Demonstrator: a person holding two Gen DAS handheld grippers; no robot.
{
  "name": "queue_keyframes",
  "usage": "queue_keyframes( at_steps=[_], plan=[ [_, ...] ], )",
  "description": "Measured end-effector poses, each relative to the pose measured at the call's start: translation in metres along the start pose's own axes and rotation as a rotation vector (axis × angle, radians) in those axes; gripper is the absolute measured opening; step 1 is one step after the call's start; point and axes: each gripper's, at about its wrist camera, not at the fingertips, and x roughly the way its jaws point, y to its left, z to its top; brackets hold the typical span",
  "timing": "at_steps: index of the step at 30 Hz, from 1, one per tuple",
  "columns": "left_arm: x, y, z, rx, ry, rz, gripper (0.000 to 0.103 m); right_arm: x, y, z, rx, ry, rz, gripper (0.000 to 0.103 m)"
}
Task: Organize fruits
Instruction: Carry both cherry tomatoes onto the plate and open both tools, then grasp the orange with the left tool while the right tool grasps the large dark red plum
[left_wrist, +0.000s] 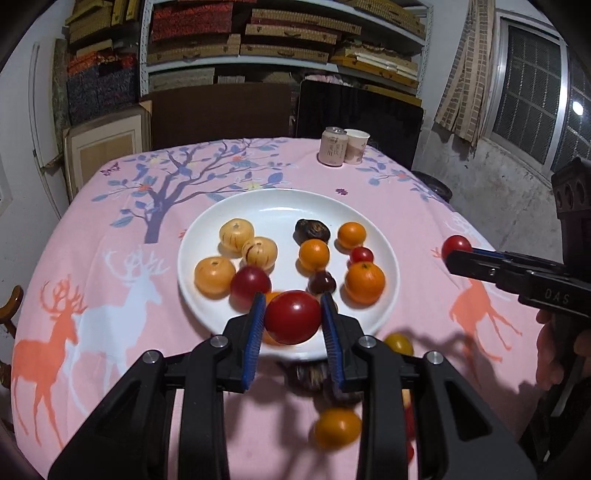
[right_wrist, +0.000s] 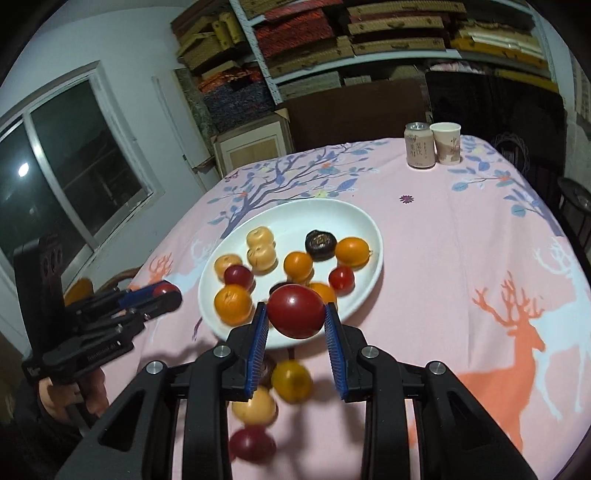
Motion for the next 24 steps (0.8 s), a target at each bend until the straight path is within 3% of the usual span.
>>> queue_keyframes(
  at_steps=[8, 9, 10, 11, 12, 14, 20, 24],
  plan=[
    [0.081, 0.001, 0.037, 0.008, 0.1, 0.01, 0.03, 0.082, -0.007, 0.036, 0.025, 0.063, -0.047, 0.033],
    [0.087, 0.001, 0.039, 0.01, 0.114, 0.008, 0.033, 0.088, -0.007, 0.038, 0.02, 0.066, -0.042, 0.035],
    [0.093, 0.002, 0.039, 0.002, 0.129, 0.004, 0.047, 0.09, -0.008, 0.038, 0.023, 0.063, -0.044, 0.041],
    [0.093, 0.004, 0.038, -0.017, 0.125, 0.007, 0.056, 0.089, -0.009, 0.037, 0.034, 0.052, -0.047, 0.044],
    [0.089, 0.008, 0.036, -0.038, 0.105, 0.009, 0.071, 0.086, -0.01, 0.036, 0.038, 0.04, -0.035, 0.045],
    [0.077, 0.014, 0.031, -0.07, 0.059, 0.01, 0.081, 0.077, -0.007, 0.03, 0.017, 0.022, -0.042, 0.046],
    [0.039, 0.024, 0.002, -0.087, 0.052, 0.002, 0.082, 0.037, -0.007, -0.005, 0.014, 0.001, -0.035, 0.058],
    [0.013, 0.025, -0.031, -0.088, 0.056, 0.008, 0.087, 0.014, -0.008, -0.041, 0.013, 0.008, -0.043, 0.06]
  ],
)
